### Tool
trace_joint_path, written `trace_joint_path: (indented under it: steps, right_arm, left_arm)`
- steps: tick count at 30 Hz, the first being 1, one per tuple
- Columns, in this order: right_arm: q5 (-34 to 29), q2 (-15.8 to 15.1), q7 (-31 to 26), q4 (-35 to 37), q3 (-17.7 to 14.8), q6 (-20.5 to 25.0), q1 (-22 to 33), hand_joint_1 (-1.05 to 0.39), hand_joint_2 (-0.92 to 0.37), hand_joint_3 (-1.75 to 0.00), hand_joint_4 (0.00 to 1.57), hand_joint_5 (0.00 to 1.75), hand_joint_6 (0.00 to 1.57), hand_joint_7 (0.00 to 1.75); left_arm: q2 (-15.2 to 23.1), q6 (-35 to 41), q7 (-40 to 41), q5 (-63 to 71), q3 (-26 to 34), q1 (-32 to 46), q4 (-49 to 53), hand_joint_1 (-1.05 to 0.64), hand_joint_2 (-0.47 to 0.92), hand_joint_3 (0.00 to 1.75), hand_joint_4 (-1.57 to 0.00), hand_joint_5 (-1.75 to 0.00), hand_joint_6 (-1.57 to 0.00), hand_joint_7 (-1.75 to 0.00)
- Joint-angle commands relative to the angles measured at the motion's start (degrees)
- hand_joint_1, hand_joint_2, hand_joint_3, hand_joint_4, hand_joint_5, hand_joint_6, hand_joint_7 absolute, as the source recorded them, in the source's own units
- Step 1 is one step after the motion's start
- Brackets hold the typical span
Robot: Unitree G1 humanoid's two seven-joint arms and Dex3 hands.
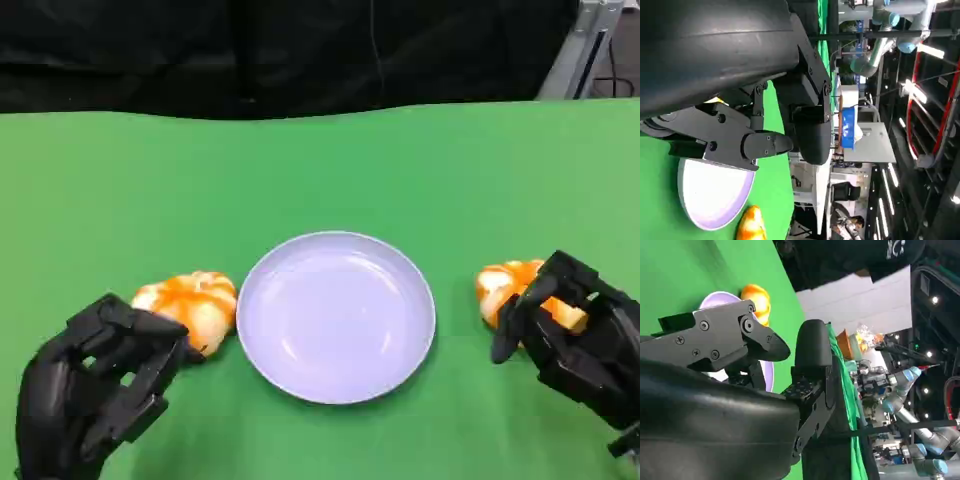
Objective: Grasp the bread from the table and place it into the plate.
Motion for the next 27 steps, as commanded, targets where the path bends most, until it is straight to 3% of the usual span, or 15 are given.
trace_joint_path:
  steps: [1, 27]
  right_arm:
    - [0.39, -0.97, -0.29, -0.54, -0.7, -0.63, -0.09, -0.01, -0.84, -0.81, 0.58, 1.75, 0.54, 1.4]
    - [0.86, -0.95, 0.38, -0.29, -0.87, -0.57, -0.22, -0.01, -0.84, -0.8, 0.58, 1.75, 0.54, 1.4]
  left_arm:
    - [0.28, 0.15, 0.28, -0.46, 0.38, 0.21, -0.5, -0.09, 0.92, 0.41, -0.68, -1.33, -0.89, -0.91]
    - [0.31, 0.19, 0.26, -0.46, 0.45, 0.15, -0.37, -0.09, 0.92, 0.41, -0.67, -1.33, -0.88, -0.9]
